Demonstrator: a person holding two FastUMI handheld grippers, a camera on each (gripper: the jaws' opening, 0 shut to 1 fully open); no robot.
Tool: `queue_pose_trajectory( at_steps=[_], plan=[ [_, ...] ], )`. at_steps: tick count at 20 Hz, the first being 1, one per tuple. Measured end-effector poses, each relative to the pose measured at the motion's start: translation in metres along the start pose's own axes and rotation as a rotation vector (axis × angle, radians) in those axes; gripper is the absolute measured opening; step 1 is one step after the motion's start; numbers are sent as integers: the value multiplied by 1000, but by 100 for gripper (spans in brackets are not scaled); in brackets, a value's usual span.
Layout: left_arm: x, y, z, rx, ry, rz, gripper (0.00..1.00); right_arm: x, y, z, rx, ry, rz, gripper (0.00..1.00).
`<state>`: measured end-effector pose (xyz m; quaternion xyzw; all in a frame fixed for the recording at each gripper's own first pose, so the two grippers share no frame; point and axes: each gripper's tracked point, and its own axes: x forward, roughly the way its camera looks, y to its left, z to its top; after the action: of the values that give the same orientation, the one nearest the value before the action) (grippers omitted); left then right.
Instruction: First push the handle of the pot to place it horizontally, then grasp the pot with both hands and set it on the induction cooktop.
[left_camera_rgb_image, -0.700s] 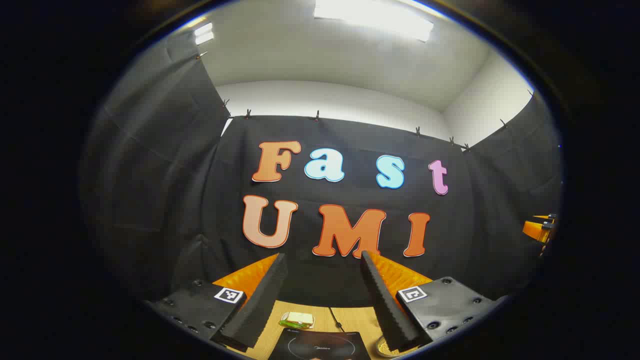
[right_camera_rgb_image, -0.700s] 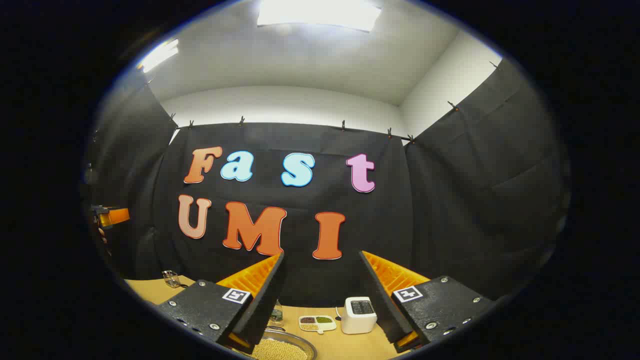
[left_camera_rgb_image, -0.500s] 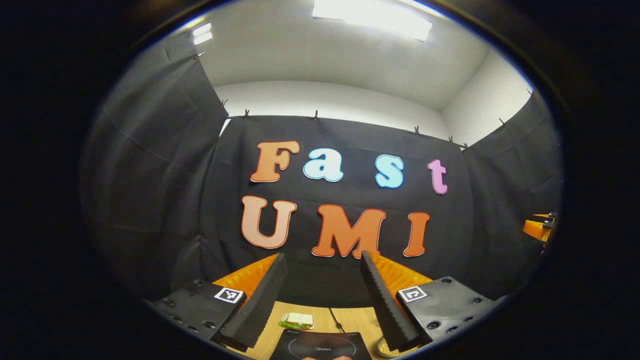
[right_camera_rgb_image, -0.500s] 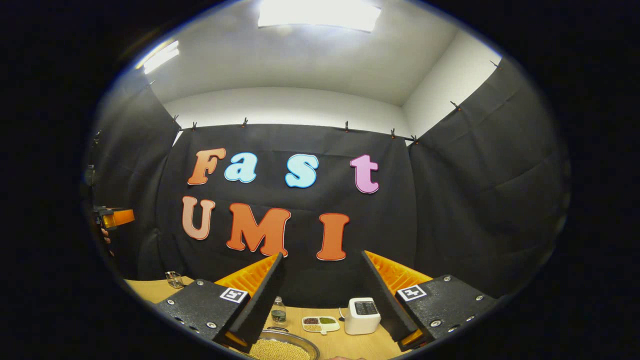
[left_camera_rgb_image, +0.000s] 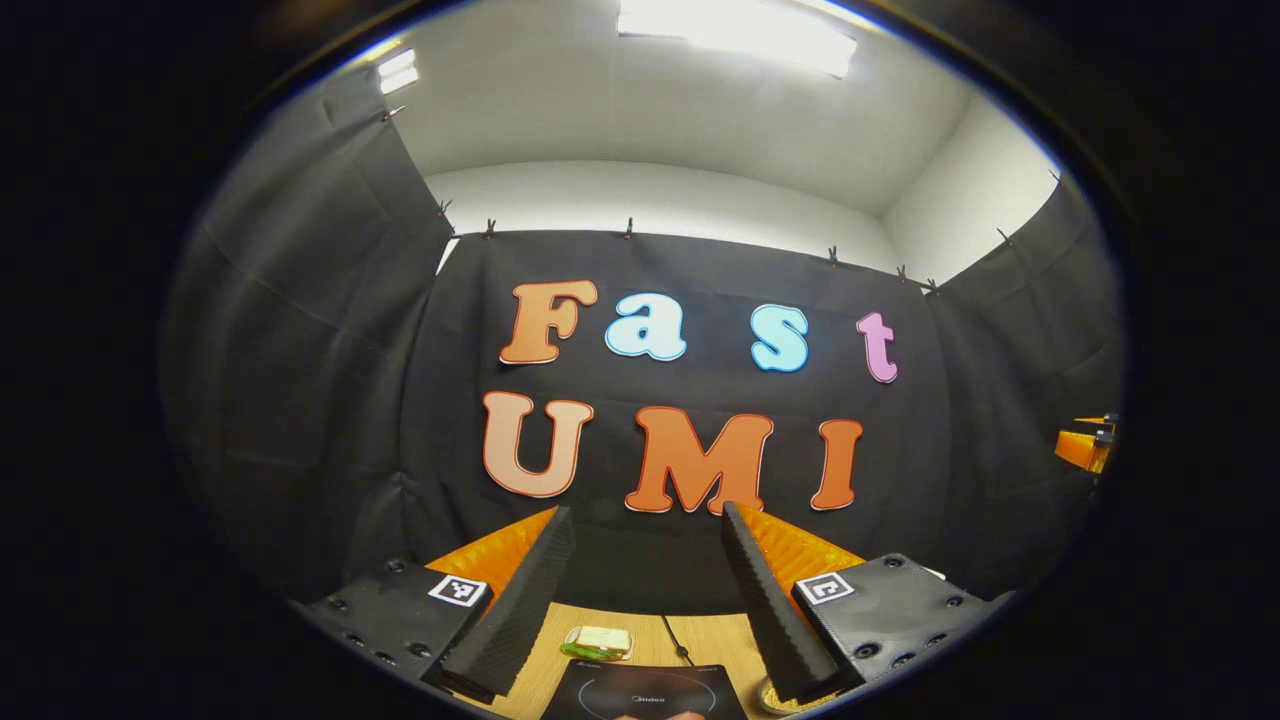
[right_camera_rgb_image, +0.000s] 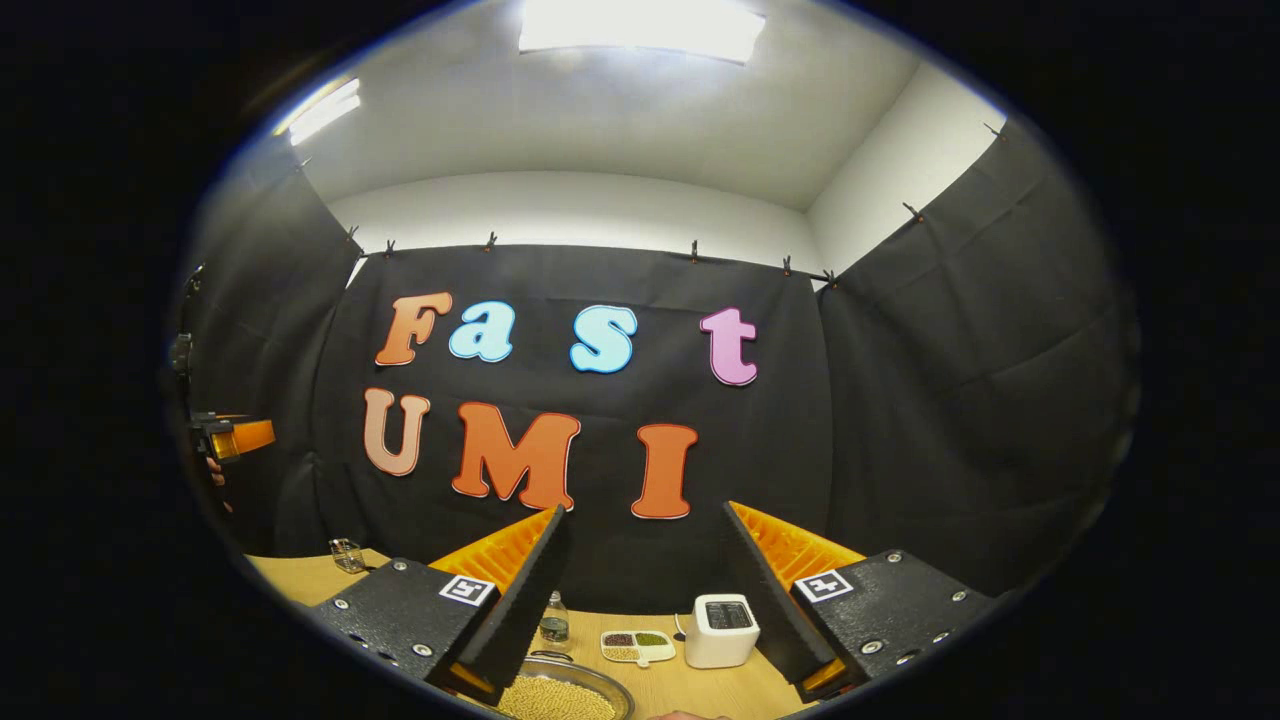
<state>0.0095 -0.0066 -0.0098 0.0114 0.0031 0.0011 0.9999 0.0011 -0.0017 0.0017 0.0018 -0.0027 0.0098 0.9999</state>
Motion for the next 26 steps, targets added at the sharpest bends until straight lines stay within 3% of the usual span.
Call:
queue_pose_trajectory(
  at_steps=[12, 13, 16, 21, 26],
  plan=[
    [-12, 10, 15, 42, -26, 46, 98, -1, 15, -7, -3, -2, 49, 97],
    [-13, 11, 13, 39, -24, 47, 96, 1, 19, -13, 1, 11, 62, 93],
    [-11, 27, 10, 49, -22, 90, 97, 3, 28, -32, 6, 68, 96, 96],
    [-13, 42, 9, 68, -19, 135, 97, 4, 38, -66, 15, 164, 128, 91],
    [-15, 44, 7, 69, -32, 140, 96, -7, 61, -129, 43, 376, 209, 83]
  ],
)
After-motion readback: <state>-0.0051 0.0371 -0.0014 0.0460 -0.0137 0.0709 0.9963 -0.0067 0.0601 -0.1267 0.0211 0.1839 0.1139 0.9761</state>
